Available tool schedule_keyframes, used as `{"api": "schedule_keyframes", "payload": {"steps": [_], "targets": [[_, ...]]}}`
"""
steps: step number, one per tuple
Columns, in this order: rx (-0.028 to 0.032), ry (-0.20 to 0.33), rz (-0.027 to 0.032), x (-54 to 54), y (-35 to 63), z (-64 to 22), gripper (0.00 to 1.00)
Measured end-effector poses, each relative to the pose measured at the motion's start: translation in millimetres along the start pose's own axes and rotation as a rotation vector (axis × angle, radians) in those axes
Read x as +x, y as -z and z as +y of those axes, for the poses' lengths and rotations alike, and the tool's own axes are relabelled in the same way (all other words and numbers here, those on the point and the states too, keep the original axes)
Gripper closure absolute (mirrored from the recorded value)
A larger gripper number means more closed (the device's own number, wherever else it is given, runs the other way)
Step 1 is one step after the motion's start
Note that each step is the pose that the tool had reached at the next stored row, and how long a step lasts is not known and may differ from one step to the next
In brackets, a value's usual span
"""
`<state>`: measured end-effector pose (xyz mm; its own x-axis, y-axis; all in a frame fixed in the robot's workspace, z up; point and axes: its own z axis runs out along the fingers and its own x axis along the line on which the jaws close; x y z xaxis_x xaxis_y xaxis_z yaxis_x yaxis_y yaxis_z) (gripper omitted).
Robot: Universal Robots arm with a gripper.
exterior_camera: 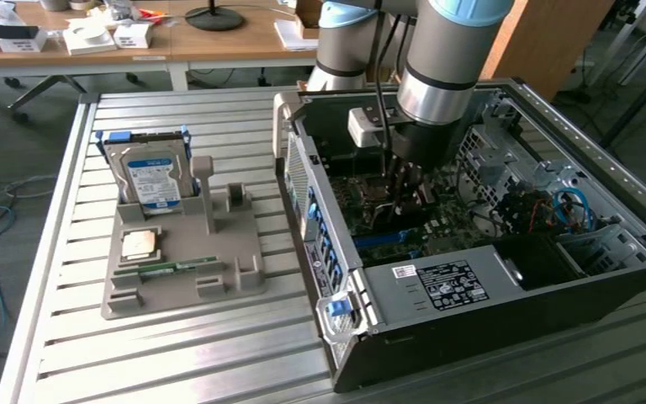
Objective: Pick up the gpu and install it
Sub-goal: 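Insert the gpu into the slot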
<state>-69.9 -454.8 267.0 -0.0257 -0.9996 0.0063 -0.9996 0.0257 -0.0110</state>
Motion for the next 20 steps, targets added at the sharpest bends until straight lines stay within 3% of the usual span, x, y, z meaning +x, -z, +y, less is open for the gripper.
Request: {"api": "schedule_keyframes", "payload": {"steps": [20], "targets": [[-0.0002,0.0,0.0004,0.0,-3.8,0.5,0.74]]}}
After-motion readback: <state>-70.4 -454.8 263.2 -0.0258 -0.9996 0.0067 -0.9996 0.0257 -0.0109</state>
